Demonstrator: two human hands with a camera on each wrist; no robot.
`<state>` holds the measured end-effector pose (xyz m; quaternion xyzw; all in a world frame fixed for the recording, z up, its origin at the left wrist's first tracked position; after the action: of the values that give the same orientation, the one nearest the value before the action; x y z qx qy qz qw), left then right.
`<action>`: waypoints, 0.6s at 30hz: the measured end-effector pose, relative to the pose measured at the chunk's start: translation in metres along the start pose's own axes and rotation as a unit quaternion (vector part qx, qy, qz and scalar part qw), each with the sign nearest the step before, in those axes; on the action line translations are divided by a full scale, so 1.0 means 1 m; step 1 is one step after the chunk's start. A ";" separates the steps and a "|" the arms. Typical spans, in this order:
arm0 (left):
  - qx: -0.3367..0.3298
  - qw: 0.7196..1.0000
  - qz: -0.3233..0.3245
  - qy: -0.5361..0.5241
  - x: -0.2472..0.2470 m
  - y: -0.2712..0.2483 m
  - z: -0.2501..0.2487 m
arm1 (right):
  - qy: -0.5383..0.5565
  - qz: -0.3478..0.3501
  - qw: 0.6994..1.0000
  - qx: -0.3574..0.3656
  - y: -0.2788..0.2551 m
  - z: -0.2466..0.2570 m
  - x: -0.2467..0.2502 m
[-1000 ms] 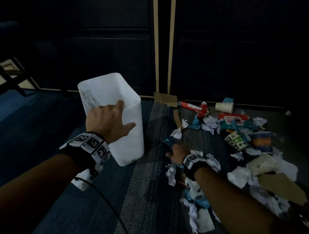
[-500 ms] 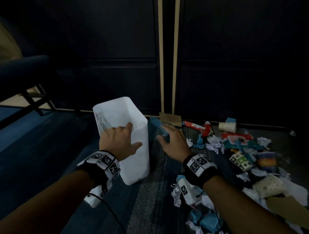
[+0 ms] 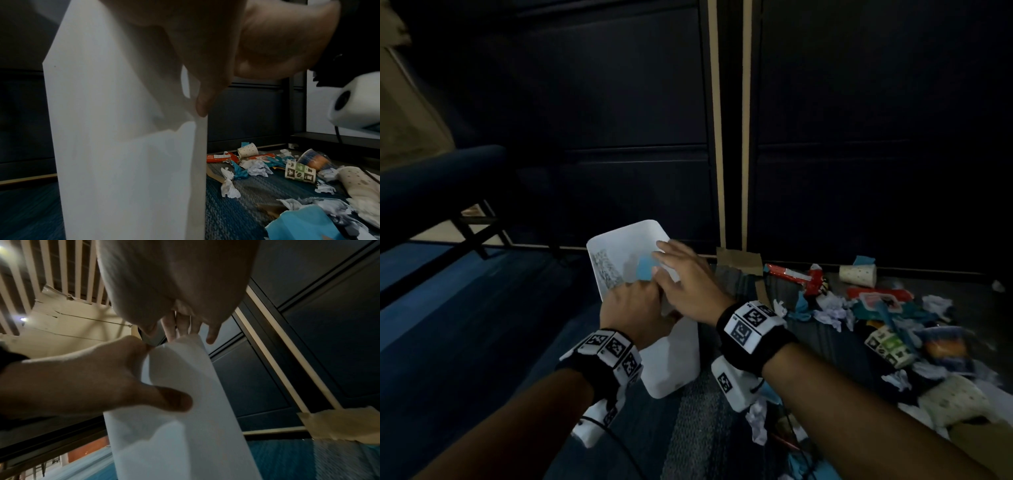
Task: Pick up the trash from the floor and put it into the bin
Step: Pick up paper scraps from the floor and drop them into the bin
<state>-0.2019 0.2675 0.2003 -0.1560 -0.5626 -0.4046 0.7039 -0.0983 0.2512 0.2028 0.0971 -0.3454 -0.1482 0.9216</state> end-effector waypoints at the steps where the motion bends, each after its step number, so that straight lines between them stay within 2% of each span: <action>1: -0.002 1.000 -0.007 0.001 0.000 0.000 0.001 | 0.008 -0.004 1.000 -0.001 -0.002 -0.003 0.000; 7: -0.002 1.000 -0.028 -0.013 -0.004 0.000 0.000 | 0.049 -0.066 0.997 -0.004 -0.020 -0.041 0.010; 12: -0.001 1.000 -0.021 -0.014 -0.008 0.001 0.000 | 0.015 -0.115 0.991 -0.071 -0.031 -0.105 0.007; 15: -0.005 1.000 -0.022 -0.013 -0.008 0.002 -0.001 | -0.048 -0.054 0.980 -0.185 -0.040 -0.165 -0.010; 18: -0.012 1.000 -0.017 -0.012 -0.008 0.003 -0.002 | -0.121 0.001 0.955 -0.269 -0.048 -0.223 -0.031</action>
<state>-0.1985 0.2714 0.1934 -0.1594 -0.5689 -0.4210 0.6883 0.0182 0.2340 0.0046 -0.1736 -0.4019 -0.2450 0.8650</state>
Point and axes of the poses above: each hand's wrist, its own y-axis towards the middle knuckle, its own x-axis out of the back of the hand, z = x × y, the point moved 5 cm from there along y, towards the middle knuckle, and after that the axes turned 13 degrees about -x, right-handed, at the moved point
